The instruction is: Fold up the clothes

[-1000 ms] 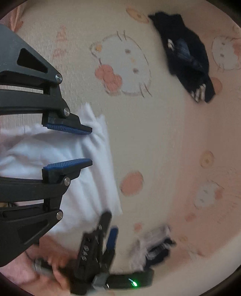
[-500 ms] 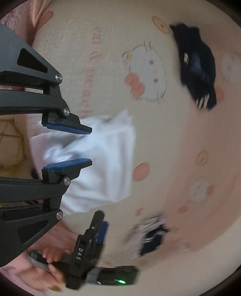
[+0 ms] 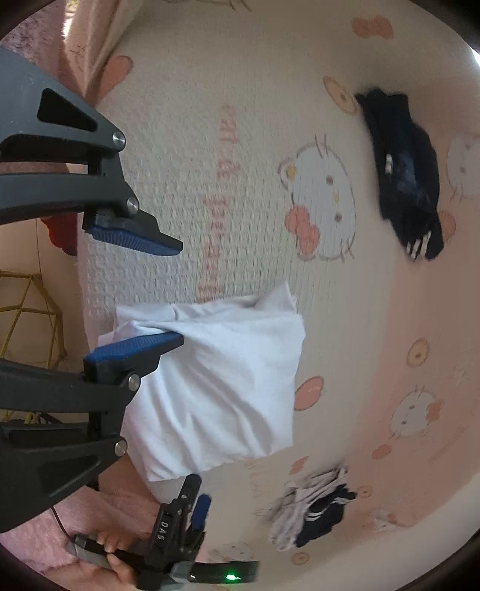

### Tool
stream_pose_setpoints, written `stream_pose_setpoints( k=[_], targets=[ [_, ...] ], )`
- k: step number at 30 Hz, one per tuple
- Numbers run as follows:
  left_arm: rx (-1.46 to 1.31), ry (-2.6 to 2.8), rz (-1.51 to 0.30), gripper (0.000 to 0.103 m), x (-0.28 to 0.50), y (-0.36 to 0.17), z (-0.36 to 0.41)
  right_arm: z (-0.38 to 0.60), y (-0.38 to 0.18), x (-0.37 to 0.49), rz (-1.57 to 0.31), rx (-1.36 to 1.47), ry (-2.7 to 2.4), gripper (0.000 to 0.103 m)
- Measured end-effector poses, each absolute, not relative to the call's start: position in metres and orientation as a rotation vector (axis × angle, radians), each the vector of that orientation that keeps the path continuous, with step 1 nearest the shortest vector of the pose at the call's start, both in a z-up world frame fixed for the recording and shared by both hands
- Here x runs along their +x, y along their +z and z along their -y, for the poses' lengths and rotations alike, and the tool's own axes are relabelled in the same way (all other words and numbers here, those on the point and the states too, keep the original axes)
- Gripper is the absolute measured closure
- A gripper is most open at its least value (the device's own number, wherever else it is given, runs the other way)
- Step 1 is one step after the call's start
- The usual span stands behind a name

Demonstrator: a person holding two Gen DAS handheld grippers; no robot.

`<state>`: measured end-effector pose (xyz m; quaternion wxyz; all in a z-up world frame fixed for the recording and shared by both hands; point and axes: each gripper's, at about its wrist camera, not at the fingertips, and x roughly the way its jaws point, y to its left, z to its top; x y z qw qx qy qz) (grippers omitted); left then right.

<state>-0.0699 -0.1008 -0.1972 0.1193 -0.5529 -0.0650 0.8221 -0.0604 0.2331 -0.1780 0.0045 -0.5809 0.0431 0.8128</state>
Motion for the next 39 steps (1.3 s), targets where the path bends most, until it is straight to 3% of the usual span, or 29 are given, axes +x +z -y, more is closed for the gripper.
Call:
stream_pose_setpoints(
  k=[6,10,12,15,20,22,24,27,30,32,33,34,39],
  targets=[
    [-1.481,2.310,0.446,0.058,-0.082,-0.190,0.097,-0.225,-0.164,-0.063,-0.313,-1.757,2.695,0.030],
    [-1.587,2.274,0.409,0.058,-0.095,-0.209,0.086,-0.208,-0.168,-0.072,-0.402,-1.798,2.739,0.029],
    [-1.671,2.280,0.378,0.055,-0.099,-0.221,0.089,-0.201,-0.182,-0.081,-0.288,-1.868,2.670,0.030],
    [-1.672,2.290,0.473,0.051,-0.099,-0.223,0.102,-0.205,-0.186,-0.085,-0.238,-1.874,2.646,0.030],
    [-1.512,2.092,0.892,0.050,-0.106,-0.230,0.125,-0.234,-0.182,-0.087,-0.489,-1.780,2.656,0.030],
    [-1.534,2.079,0.856,0.047,-0.110,-0.235,0.117,-0.241,-0.185,-0.091,-0.704,-1.790,2.646,0.029],
    [-1.598,2.092,0.754,0.046,-0.113,-0.242,0.104,-0.234,-0.192,-0.095,-0.796,-1.817,2.628,0.028],
    [-1.682,2.095,0.656,0.033,-0.117,-0.257,0.089,-0.222,-0.196,-0.093,-0.704,-1.843,2.634,0.023],
    [-1.669,2.103,0.614,0.031,-0.119,-0.259,0.078,-0.200,-0.198,-0.100,-0.495,-1.851,2.676,0.021],
    [-1.649,2.099,0.587,0.047,-0.119,-0.257,0.068,-0.185,-0.196,-0.099,-0.372,-1.889,2.713,0.040],
    [-1.640,2.108,0.578,0.047,-0.118,-0.256,0.065,-0.178,-0.195,-0.099,-0.362,-1.928,2.751,0.062],
    [-1.640,2.114,0.577,0.048,-0.117,-0.256,0.064,-0.174,-0.195,-0.100,-0.368,-1.949,2.766,0.067],
    [-1.666,2.072,0.715,0.051,-0.121,-0.256,0.072,-0.178,-0.202,-0.107,-0.552,-1.953,2.737,0.065]
  ],
)
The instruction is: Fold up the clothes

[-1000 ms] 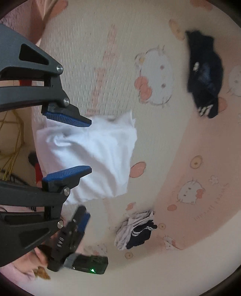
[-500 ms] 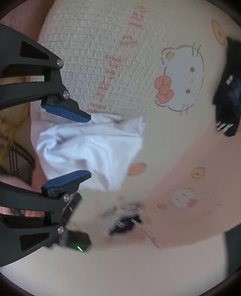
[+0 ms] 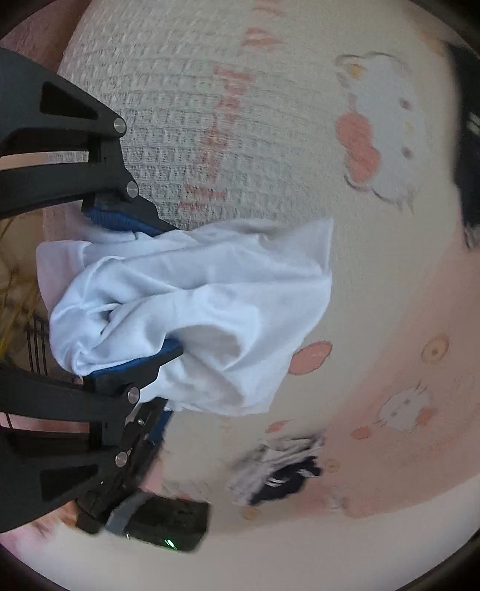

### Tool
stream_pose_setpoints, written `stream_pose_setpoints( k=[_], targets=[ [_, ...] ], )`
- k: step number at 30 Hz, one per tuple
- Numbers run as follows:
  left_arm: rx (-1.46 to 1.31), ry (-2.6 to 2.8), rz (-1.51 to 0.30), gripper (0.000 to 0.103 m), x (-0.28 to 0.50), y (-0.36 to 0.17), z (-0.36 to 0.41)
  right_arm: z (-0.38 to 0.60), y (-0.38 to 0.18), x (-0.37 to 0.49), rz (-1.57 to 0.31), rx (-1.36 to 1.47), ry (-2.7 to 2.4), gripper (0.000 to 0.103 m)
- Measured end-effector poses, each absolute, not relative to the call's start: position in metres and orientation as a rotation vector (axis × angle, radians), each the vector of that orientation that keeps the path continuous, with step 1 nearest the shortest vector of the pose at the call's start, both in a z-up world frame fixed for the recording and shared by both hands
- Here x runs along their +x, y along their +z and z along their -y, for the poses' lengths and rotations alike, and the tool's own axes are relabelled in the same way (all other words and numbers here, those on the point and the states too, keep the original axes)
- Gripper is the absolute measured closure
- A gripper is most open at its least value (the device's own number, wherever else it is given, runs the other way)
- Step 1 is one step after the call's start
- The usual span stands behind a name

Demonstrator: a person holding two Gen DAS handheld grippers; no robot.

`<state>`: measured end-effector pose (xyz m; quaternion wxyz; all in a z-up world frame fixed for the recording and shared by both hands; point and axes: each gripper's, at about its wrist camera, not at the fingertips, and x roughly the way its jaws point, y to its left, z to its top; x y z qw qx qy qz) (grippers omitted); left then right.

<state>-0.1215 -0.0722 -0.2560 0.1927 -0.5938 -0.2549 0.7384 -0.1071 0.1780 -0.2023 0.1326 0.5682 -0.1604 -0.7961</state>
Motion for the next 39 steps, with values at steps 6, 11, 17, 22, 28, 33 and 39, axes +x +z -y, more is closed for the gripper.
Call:
stream_pose_setpoints(
  k=[6,11,17,22,28,33,39],
  targets=[
    [-1.465,2.140,0.505,0.069,-0.116,-0.178,0.029,-0.180,-0.180,-0.113,0.516,1.569,-2.300,0.088],
    [-1.321,2.133,0.478,0.069,-0.137,-0.117,-0.026,-0.225,-0.121,-0.123,0.659,1.441,-2.360,0.088],
    [-1.208,2.010,0.500,0.069,-0.192,-0.073,-0.150,-0.322,-0.042,-0.143,0.693,1.314,-2.591,0.088],
    [-1.182,1.914,0.462,0.069,-0.237,-0.054,-0.253,-0.425,0.015,-0.139,0.675,1.258,-2.780,0.088],
    [-1.181,1.903,0.430,0.069,-0.277,-0.068,-0.346,-0.527,0.028,-0.143,0.669,1.289,-2.902,0.088],
    [-1.304,1.944,0.447,0.068,-0.300,-0.135,-0.378,-0.577,-0.034,-0.172,0.684,1.478,-2.966,0.088],
    [-1.258,1.996,0.387,0.059,-0.305,-0.135,-0.362,-0.596,-0.079,-0.175,0.765,1.498,-2.961,0.077]
  ],
)
